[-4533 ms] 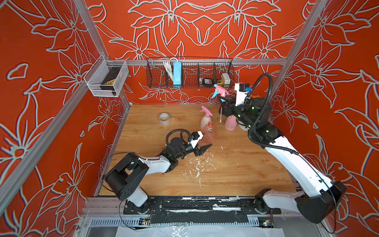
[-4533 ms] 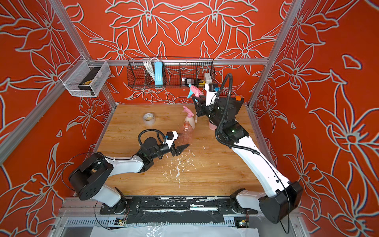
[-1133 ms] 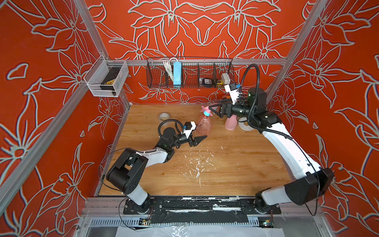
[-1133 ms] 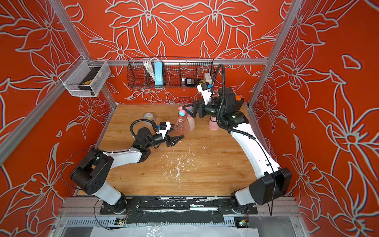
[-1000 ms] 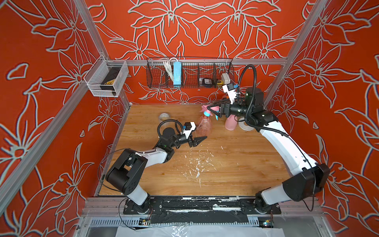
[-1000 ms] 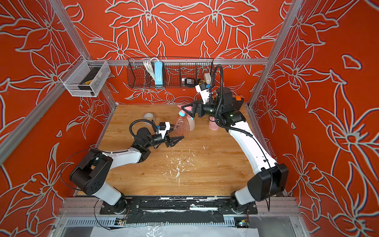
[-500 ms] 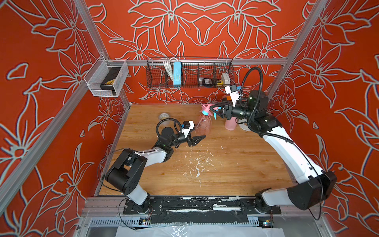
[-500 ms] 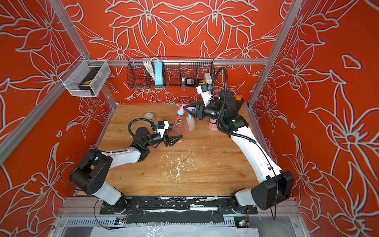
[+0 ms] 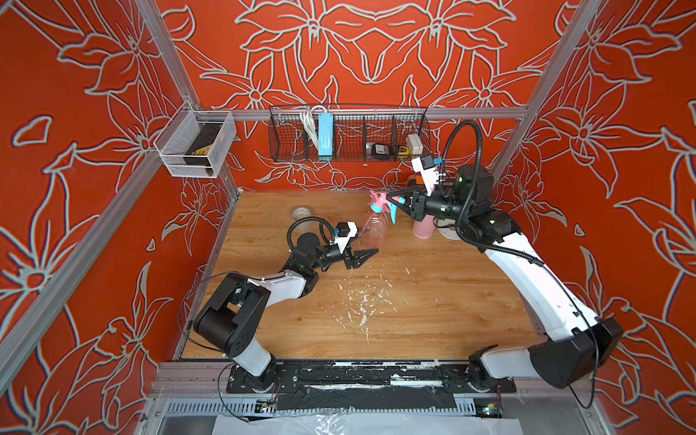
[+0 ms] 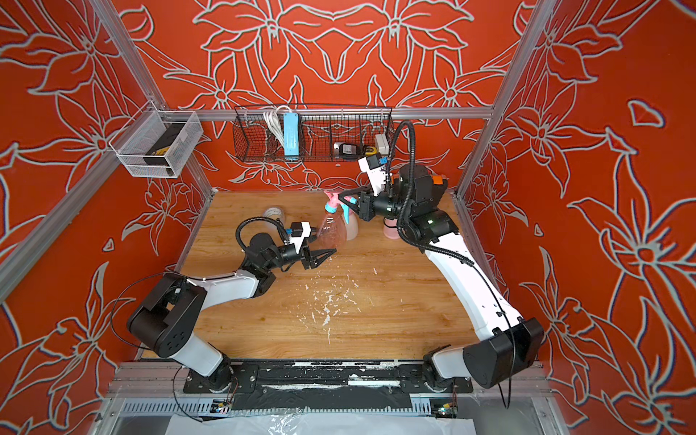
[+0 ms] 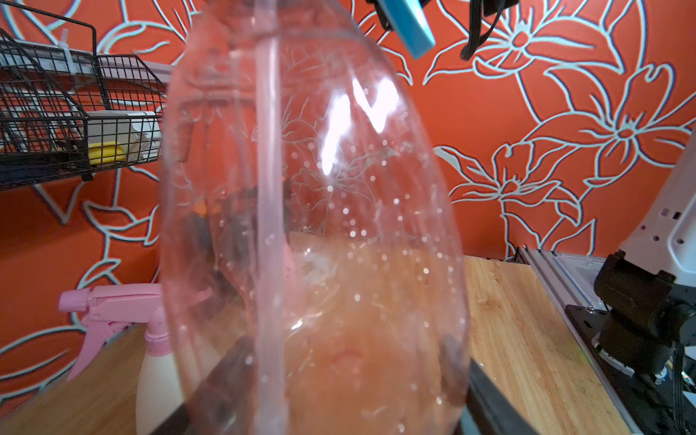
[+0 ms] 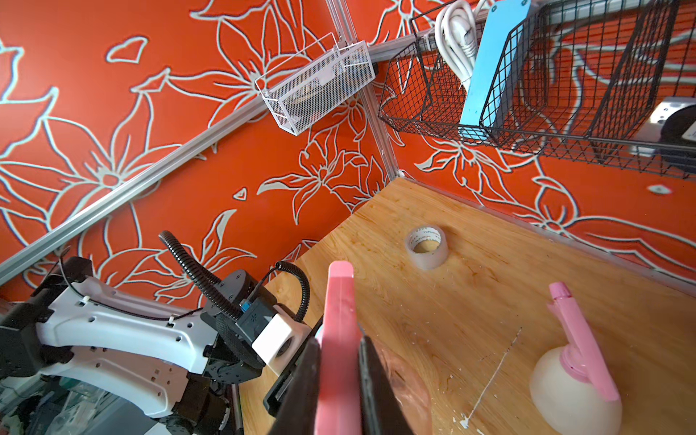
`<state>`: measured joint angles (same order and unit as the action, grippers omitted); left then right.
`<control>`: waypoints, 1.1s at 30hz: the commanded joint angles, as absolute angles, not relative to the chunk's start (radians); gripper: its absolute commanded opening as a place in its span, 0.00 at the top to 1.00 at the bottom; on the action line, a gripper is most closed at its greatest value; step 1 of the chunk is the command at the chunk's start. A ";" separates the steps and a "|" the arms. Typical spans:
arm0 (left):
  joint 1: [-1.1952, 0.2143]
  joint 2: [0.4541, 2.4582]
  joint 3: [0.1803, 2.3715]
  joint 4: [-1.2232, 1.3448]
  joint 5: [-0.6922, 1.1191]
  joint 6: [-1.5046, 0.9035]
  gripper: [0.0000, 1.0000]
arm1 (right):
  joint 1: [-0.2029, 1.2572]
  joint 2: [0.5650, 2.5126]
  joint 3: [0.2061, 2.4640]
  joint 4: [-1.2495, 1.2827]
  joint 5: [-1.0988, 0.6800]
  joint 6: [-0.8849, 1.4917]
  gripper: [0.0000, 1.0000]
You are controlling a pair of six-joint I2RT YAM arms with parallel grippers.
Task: Attach spray nozzles to spray bottles
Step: Insert the spray nozzle into the spray bottle.
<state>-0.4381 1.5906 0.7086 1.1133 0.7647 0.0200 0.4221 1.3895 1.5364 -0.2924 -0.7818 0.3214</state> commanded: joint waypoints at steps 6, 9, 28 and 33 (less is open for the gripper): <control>-0.434 1.593 0.776 1.031 0.691 0.153 0.53 | 0.474 1.469 1.771 -0.659 -0.640 0.147 1.00; -0.434 1.596 0.786 1.014 0.689 0.168 0.53 | 0.498 1.508 1.851 -0.767 -0.578 0.101 1.00; -0.435 1.594 0.748 1.145 0.689 0.105 0.53 | 0.573 1.595 1.976 -0.928 -0.455 0.009 1.00; -0.434 1.588 0.738 1.176 0.698 0.102 0.53 | 0.573 1.589 1.951 -0.909 -0.423 0.012 1.00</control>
